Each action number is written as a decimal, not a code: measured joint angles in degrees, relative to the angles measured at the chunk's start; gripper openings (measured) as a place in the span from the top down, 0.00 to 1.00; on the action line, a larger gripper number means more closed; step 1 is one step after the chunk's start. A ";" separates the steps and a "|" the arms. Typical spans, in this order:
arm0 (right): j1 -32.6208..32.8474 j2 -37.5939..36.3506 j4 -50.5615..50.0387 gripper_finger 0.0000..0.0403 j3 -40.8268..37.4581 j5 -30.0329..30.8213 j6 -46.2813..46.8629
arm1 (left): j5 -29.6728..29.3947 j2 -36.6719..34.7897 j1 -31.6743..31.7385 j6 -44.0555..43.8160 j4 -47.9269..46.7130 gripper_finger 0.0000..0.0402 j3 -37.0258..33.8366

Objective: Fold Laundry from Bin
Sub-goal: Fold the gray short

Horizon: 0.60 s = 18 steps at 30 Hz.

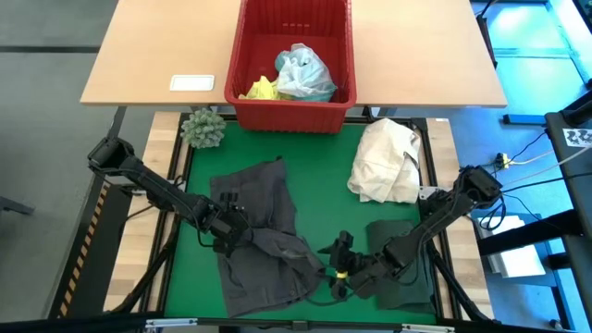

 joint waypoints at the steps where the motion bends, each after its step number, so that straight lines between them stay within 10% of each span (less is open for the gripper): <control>1: 0.30 0.02 0.00 0.21 0.00 1.46 0.06 | 0.00 0.00 0.00 -0.12 0.00 0.64 0.00; 18: 0.14 0.50 0.11 0.21 0.00 6.15 2.54 | -0.02 0.00 0.00 -0.11 0.01 0.63 0.00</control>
